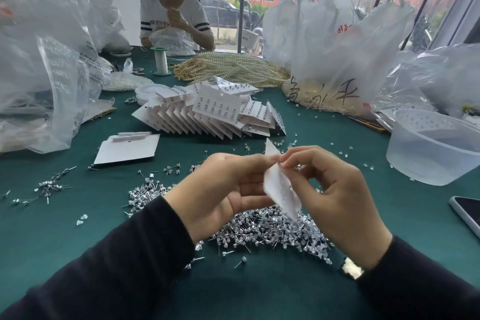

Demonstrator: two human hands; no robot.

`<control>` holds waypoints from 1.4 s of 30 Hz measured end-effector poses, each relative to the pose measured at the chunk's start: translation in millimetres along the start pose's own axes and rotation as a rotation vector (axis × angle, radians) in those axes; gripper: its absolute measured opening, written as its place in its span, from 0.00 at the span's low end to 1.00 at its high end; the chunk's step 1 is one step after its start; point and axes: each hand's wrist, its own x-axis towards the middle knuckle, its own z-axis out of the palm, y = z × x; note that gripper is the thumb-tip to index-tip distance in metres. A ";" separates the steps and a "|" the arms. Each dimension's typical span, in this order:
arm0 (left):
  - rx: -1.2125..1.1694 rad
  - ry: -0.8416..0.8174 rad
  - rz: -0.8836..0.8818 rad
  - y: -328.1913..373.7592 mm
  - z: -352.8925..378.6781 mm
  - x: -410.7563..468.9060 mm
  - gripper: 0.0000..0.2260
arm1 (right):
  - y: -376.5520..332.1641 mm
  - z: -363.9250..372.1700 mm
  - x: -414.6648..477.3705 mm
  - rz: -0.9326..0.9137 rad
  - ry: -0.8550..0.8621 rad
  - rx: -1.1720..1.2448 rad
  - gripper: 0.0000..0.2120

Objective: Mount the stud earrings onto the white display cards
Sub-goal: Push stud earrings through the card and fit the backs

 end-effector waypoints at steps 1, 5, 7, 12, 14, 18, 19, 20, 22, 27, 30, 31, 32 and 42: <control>-0.020 0.024 -0.026 0.1 0.1 -0.1 0.07 | 1.1 -0.5 0.6 -0.031 -0.012 -0.031 0.05; 0.061 0.107 -0.079 -2.9 0.3 2.0 0.05 | 1.8 -2.2 1.9 -0.180 -0.104 -0.164 0.02; 0.079 0.109 -0.073 -5.6 -0.4 3.8 0.06 | 1.5 -1.6 0.9 -0.231 -0.136 -0.201 0.02; 0.104 0.053 -0.004 -7.5 -1.4 4.9 0.06 | -0.8 -1.8 -0.7 -0.283 -0.121 -0.220 0.02; 0.045 0.046 -0.007 -6.6 -2.5 4.6 0.08 | -3.4 -4.9 1.3 -0.315 -0.093 -0.201 0.02; -0.016 0.132 -0.032 -3.6 -6.5 7.0 0.09 | 6.4 -30.2 19.8 -0.197 0.104 -0.147 0.05; -0.015 0.162 -0.029 -2.7 -6.8 7.0 0.07 | 13.6 -40.4 25.9 -0.089 0.132 -0.158 0.07; -0.014 0.189 -0.025 -2.1 -7.3 7.4 0.07 | 22.4 -50.0 31.2 0.032 0.115 -0.209 0.08; -0.012 0.233 -0.017 -2.1 -8.0 8.7 0.07 | 42.4 -65.0 36.2 0.228 -0.011 -0.403 0.08; 0.007 0.264 -0.003 -1.7 -9.9 9.5 0.04 | 57.2 -69.1 32.5 0.369 -0.282 -0.598 0.10; 0.032 0.264 -0.002 -1.6 -9.2 9.3 0.04 | 55.5 -63.3 32.0 0.368 -0.335 -0.624 0.07; 0.046 0.267 -0.001 -1.9 -9.2 9.3 0.04 | 55.2 -62.6 32.1 0.365 -0.335 -0.643 0.06; 0.060 0.269 0.001 -2.4 -9.2 9.5 0.04 | 55.1 -62.5 32.2 0.365 -0.329 -0.662 0.06; 0.179 0.328 0.053 -6.2 -7.2 9.1 0.05 | 47.5 -59.9 32.4 0.333 -0.165 -0.639 0.05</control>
